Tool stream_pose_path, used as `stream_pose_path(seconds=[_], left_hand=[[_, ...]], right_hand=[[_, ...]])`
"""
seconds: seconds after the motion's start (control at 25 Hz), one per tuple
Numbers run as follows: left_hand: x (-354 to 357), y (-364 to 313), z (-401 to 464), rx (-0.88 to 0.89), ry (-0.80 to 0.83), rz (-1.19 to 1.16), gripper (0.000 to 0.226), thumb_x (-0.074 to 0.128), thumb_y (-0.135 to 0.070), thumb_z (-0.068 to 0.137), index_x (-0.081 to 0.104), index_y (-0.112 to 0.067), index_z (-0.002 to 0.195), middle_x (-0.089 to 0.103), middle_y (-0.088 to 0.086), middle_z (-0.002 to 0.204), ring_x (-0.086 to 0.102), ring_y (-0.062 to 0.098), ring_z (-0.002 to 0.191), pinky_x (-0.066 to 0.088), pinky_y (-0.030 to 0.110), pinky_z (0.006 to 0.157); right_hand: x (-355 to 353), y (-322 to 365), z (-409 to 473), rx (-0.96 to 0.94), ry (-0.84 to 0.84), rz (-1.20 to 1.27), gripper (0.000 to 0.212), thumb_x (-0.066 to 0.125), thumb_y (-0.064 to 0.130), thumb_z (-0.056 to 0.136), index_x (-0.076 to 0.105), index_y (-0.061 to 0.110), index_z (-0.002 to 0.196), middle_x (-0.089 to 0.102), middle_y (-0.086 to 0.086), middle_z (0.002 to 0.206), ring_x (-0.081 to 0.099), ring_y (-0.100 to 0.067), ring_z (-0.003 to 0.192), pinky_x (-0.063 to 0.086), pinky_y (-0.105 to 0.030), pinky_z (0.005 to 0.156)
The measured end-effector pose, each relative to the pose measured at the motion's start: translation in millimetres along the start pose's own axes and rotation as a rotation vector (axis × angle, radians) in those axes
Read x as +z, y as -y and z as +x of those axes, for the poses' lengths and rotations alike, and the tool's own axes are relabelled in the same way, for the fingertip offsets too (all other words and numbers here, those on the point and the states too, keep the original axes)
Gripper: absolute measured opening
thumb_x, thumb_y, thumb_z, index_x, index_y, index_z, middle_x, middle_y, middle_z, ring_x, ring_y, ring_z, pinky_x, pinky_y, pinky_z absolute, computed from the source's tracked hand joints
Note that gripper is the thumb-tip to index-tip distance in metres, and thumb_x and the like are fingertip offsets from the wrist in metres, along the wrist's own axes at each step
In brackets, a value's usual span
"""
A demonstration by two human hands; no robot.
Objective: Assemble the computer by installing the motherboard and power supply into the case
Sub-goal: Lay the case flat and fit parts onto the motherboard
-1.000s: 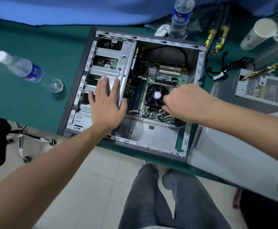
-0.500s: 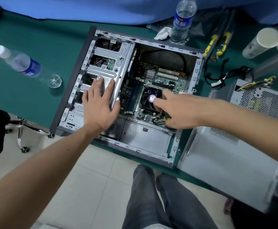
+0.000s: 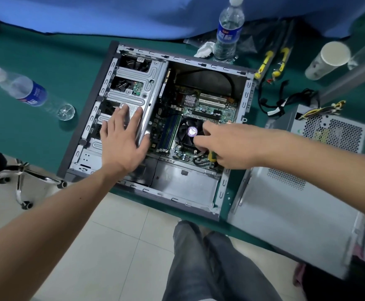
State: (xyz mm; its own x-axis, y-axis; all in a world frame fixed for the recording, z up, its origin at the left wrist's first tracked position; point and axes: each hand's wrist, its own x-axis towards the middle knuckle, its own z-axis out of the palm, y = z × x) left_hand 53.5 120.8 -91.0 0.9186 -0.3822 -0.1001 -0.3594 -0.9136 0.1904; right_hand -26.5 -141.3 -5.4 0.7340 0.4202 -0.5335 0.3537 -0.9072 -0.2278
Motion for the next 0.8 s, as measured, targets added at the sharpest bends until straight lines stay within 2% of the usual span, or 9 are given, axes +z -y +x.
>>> stream_pose_path(seconds=[0.08,0.2,0.32,0.44,0.48,0.56,0.64,0.72,0.8], left_hand=[[0.7,-0.8,2.3,0.005,0.004,-0.002,0.068,0.036,-0.05,0.09,0.028,-0.028,0.154,0.021,0.011,0.16,0.014,0.028,0.149,0.012,0.055,0.119],[3.0,2.8,-1.6,-0.001,0.008,0.011,0.069,0.036,-0.051,0.09,0.028,-0.028,0.154,0.021,0.011,0.16,0.014,0.028,0.149,0.013,0.054,0.119],[2.4,4.6,-1.7,0.004,-0.002,0.012,0.069,0.036,-0.051,0.09,0.028,-0.028,0.154,0.021,0.011,0.16,0.015,0.028,0.149,0.013,0.055,0.119],[2.2,2.4,2.7,0.011,-0.001,0.009,0.069,0.036,-0.051,0.09,0.028,-0.028,0.154,0.021,0.011,0.16,0.015,0.029,0.149,0.014,0.056,0.119],[2.7,2.4,2.6,0.01,-0.002,0.009,0.069,0.036,-0.051,0.09,0.028,-0.028,0.154,0.021,0.011,0.16,0.016,0.029,0.149,0.015,0.056,0.118],[3.4,4.4,0.5,0.005,-0.006,0.01,0.069,0.037,-0.051,0.089,0.029,-0.027,0.153,0.022,0.012,0.16,0.017,0.03,0.148,0.017,0.057,0.117],[2.3,5.5,0.1,0.008,-0.006,0.003,0.069,0.037,-0.051,0.088,0.03,-0.027,0.153,0.022,0.012,0.16,0.017,0.03,0.148,0.018,0.057,0.117],[2.4,5.6,2.1,0.011,-0.012,0.001,0.07,0.037,-0.051,0.088,0.03,-0.028,0.153,0.022,0.012,0.16,0.017,0.03,0.148,0.018,0.058,0.116],[3.5,4.9,2.9,0.011,-0.009,0.006,0.07,0.037,-0.052,0.088,0.029,-0.028,0.153,0.022,0.012,0.16,0.017,0.03,0.148,0.018,0.057,0.117]], right_hand=[[3.4,0.2,-1.5,0.012,-0.097,-0.154,0.008,0.047,0.02,0.1,0.051,0.017,0.106,0.046,-0.001,0.086,0.047,-0.016,0.057,0.033,-0.03,0.043],[12.9,9.5,1.3,0.122,-0.166,-0.235,0.035,0.032,0.041,0.105,0.054,0.014,0.103,0.044,0.003,0.068,0.047,-0.018,0.055,0.035,-0.029,0.046],[10.7,0.7,1.5,0.065,-0.076,0.046,0.025,0.046,0.023,0.098,0.037,0.023,0.122,0.032,0.001,0.089,0.048,-0.016,0.062,0.036,-0.03,0.046],[7.8,-4.3,0.3,0.037,-0.115,-0.092,0.018,0.05,0.012,0.094,0.048,0.021,0.109,0.04,0.002,0.079,0.045,-0.014,0.057,0.034,-0.028,0.042],[7.9,-3.0,-0.3,0.067,-0.164,-0.147,0.006,0.049,0.02,0.099,0.051,0.017,0.104,0.042,0.002,0.07,0.043,-0.013,0.052,0.032,-0.027,0.041],[10.2,0.8,2.2,0.162,-0.208,-0.242,0.031,0.036,0.04,0.104,0.051,0.014,0.098,0.04,0.003,0.061,0.041,-0.015,0.049,0.032,-0.027,0.043],[11.2,-2.2,2.9,0.165,-0.186,-0.141,0.034,0.034,0.044,0.104,0.048,0.013,0.107,0.041,0.002,0.074,0.044,-0.016,0.053,0.034,-0.029,0.045],[7.7,-7.6,2.0,0.107,-0.09,-0.006,0.021,0.043,0.027,0.1,0.041,0.018,0.119,0.032,-0.001,0.092,0.047,-0.017,0.057,0.034,-0.03,0.044],[8.0,-5.6,1.6,0.031,-0.089,-0.07,0.025,0.046,0.013,0.096,0.044,0.021,0.119,0.035,-0.003,0.093,0.048,-0.017,0.054,0.034,-0.03,0.041]])
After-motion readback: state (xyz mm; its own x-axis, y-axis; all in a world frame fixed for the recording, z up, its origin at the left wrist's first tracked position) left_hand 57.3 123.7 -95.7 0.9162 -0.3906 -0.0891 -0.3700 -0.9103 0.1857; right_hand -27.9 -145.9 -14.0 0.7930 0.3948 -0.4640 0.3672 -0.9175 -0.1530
